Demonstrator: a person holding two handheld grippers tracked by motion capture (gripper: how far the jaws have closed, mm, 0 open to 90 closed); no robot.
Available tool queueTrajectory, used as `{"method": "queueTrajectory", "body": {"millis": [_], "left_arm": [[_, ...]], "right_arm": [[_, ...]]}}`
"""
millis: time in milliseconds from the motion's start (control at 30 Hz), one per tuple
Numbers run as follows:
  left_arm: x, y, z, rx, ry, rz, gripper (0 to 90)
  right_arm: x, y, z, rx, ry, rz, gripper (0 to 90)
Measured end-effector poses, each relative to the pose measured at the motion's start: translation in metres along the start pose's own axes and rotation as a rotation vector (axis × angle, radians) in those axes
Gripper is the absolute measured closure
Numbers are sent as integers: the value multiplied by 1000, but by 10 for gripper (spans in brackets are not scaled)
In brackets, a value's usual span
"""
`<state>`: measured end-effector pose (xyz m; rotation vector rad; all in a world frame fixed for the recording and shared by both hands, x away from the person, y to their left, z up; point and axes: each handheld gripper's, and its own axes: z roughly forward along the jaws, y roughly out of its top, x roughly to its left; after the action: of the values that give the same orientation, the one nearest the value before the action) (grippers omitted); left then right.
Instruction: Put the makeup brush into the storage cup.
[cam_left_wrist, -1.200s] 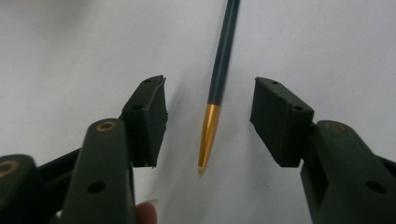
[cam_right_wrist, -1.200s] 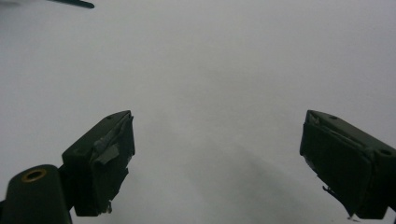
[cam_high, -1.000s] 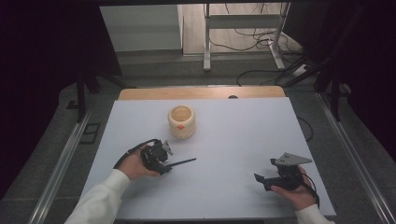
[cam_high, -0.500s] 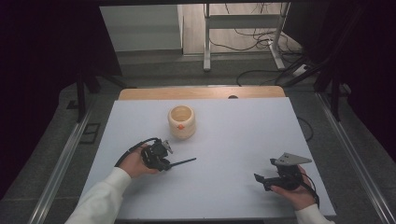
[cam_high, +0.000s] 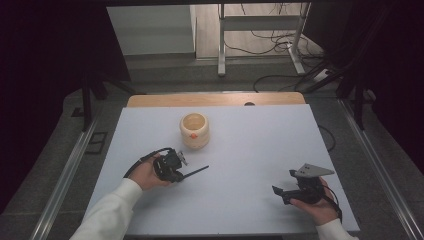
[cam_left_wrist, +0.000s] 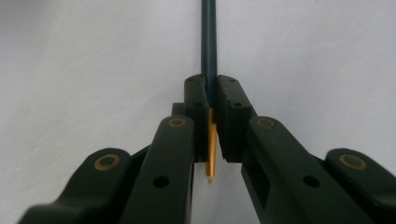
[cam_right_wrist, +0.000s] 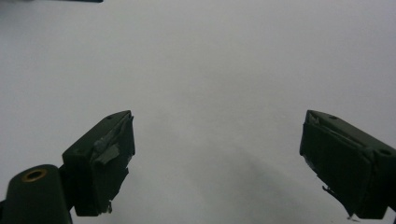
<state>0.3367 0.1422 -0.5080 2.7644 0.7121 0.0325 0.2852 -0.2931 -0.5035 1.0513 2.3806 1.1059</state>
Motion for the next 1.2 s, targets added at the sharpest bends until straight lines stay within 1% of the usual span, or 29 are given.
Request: {"method": "queueTrajectory", "body": {"millis": [267,433,533,867,1200], "left_arm": [[-1,0,-1,-6,21,3,843],[1,-1,-4,-20,17,-3,843],[0,-2,-7,-27,24,1,843],[-3,-3,-16,-55,19,-5,843],[-8,-2,-19,-66,14,10,843]], "right_arm": [[0,0,-1,-7,-5,2,113],[0,0,-1,-9,-5,2,114],[0,0,-1,-9,-5,2,114],[1,1,-1,-9,-4,-2,114],[1,1,-1,-9,-7,-3,114]]}}
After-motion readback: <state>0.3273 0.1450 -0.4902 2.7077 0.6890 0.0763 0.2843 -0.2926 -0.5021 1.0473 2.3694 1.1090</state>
